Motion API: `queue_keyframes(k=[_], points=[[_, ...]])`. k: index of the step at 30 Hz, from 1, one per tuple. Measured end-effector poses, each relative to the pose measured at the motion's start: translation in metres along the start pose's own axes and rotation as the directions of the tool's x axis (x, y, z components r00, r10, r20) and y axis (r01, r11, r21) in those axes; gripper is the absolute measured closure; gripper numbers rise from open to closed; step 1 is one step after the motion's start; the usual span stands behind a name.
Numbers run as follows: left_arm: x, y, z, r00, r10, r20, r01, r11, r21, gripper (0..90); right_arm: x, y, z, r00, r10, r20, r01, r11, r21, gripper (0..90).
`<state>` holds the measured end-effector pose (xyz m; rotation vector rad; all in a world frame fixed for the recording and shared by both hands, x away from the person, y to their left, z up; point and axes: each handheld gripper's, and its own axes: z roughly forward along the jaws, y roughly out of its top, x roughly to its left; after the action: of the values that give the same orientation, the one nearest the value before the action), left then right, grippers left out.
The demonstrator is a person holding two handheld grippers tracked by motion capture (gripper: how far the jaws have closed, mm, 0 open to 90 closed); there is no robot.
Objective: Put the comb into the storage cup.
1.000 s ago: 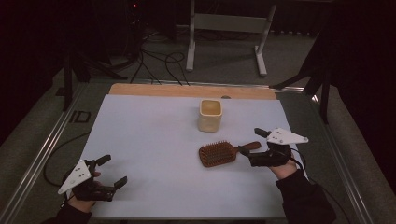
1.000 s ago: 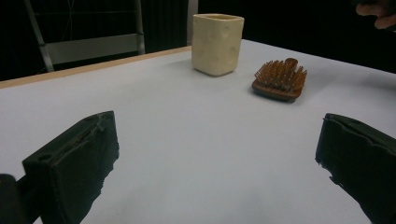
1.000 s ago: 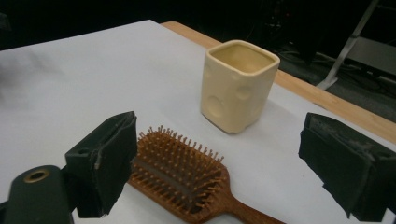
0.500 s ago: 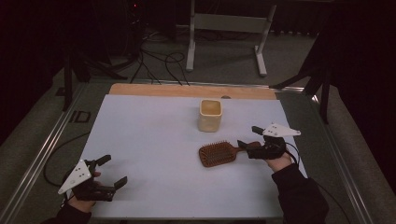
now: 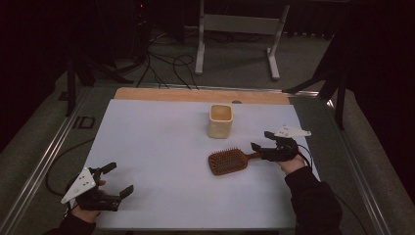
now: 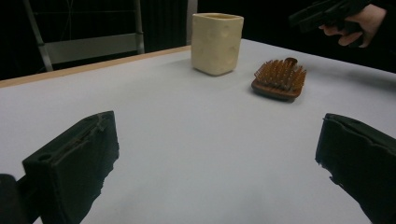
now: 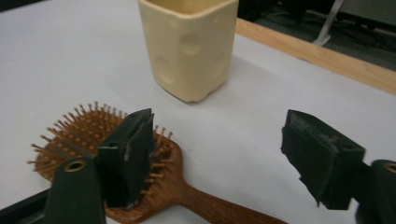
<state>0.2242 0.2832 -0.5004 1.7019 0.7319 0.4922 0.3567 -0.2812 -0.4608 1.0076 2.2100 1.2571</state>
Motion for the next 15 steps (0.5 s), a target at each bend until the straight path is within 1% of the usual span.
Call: queue_keyframes(k=[3,5,7,10,15], points=[[0.000,0.000,0.000,1.0000,0.000,0.000,0.000,1.0000,0.000,0.1,-0.004,-0.002,0.004,0.9999,0.004,0.014,-0.004,1.000,0.016,30.4],[0.000,0.000,0.000,1.0000,-0.002,0.000,0.002,1.0000,-0.002,0.1,-0.006,-0.003,0.005,0.9994,0.005,0.034,-0.006,1.000,0.022,33.4],[0.000,0.000,0.000,1.0000,-0.002,-0.002,0.002,1.0000,0.000,0.1,-0.007,-0.004,0.007,0.9991,0.014,0.040,-0.015,1.000,0.025,36.9],[0.000,0.000,0.000,1.0000,-0.002,-0.001,0.002,1.0000,0.000,0.1,-0.010,-0.004,0.009,0.9986,0.014,0.050,-0.016,0.999,0.037,42.5],[0.001,0.000,0.000,1.0000,-0.008,0.001,0.008,1.0000,-0.001,0.1,-0.012,-0.003,0.013,0.9970,-0.006,0.077,0.000,0.997,0.072,51.9]])
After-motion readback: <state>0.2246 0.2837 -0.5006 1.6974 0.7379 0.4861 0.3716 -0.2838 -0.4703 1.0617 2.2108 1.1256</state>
